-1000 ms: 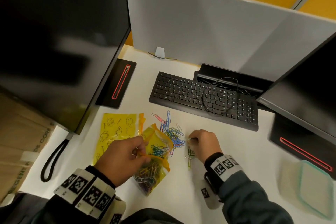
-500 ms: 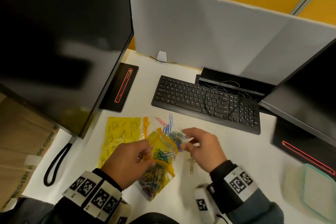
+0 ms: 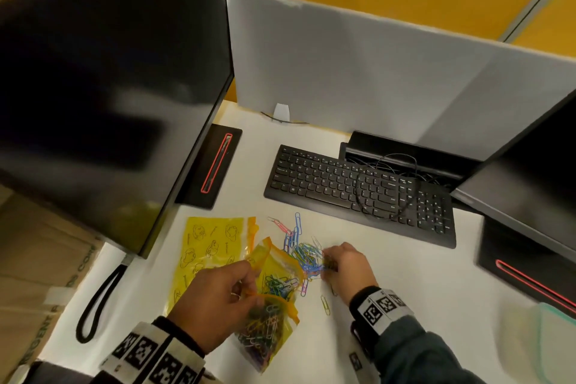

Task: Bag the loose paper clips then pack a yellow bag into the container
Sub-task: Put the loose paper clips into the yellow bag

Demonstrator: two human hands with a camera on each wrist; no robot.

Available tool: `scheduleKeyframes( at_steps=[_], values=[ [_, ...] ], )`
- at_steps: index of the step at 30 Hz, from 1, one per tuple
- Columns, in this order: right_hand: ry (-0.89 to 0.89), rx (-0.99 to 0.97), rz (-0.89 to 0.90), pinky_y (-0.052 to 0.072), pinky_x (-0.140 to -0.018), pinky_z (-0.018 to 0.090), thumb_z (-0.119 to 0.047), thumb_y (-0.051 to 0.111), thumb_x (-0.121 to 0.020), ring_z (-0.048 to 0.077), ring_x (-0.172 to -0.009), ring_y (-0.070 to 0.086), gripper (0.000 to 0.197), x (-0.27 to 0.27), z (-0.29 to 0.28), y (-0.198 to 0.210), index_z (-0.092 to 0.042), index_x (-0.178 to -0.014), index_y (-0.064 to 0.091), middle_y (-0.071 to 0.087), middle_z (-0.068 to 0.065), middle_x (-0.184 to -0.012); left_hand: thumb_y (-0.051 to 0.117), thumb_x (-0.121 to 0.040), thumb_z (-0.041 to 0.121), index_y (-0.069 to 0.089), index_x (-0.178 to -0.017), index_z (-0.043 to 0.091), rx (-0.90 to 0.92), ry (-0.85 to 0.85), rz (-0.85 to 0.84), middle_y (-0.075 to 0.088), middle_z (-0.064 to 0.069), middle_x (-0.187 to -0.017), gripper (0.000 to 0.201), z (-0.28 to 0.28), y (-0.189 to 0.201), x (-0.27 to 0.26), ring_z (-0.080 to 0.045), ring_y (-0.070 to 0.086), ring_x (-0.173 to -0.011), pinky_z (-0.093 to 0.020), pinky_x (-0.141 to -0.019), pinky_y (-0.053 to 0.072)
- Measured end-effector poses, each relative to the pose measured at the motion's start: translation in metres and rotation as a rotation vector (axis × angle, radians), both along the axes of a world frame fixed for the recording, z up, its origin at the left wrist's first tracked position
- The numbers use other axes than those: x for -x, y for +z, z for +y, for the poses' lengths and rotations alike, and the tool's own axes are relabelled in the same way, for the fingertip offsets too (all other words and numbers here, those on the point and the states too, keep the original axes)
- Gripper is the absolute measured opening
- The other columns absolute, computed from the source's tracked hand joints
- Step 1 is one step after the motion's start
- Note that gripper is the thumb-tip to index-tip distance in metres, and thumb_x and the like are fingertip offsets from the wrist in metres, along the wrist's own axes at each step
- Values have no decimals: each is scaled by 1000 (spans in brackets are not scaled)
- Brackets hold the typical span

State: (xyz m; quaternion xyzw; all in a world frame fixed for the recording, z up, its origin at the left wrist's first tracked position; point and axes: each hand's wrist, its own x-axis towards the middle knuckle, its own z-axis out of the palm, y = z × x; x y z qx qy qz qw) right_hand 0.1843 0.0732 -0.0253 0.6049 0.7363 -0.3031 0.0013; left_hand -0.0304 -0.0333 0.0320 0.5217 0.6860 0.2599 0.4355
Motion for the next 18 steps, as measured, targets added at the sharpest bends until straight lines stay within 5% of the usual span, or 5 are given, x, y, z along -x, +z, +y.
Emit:
scheduleKeyframes(
  at_steps=[2,5,6,12,18],
  values=[
    [11,42,28,39,-84,20,-12,69,-76,27,-106,56,46,1,5,2,-14,-120,58,54,9,-111,75,-69,14,55,-63,28,0,0,-14,71,7,-96,25,-1,0,1,18,53,-102,-26,-79,55],
    [111,176,-28,36,-106,28,-23,82,-61,23,-121,42,96,0,5,0,-18,-142,31,37,4,-131,75,-69,12,55,-64,26,-12,18,-26,71,9,-93,24,-2,-1,4,21,51,-101,-22,-75,55],
    [156,155,-76,36,-106,28,-25,81,-61,23,-122,40,97,0,4,-3,-19,-142,29,35,3,-132,75,-68,12,55,-64,26,-17,20,-28,71,9,-93,25,-2,-3,4,20,52,-101,-21,-74,55],
    [196,-83,-74,44,-84,26,-11,51,-85,29,-101,59,34,10,5,-10,-16,-116,62,57,9,-108,74,-68,12,54,-64,27,-12,16,-19,71,5,-99,25,0,-10,5,10,55,-107,-18,-73,52],
    [260,-88,-201,45,-77,32,-12,44,-89,31,-96,59,21,10,3,-11,-9,-103,59,60,13,-103,76,-67,16,54,-69,21,-32,24,28,69,6,-103,23,3,-9,7,3,59,-104,-32,-80,54]
  ],
)
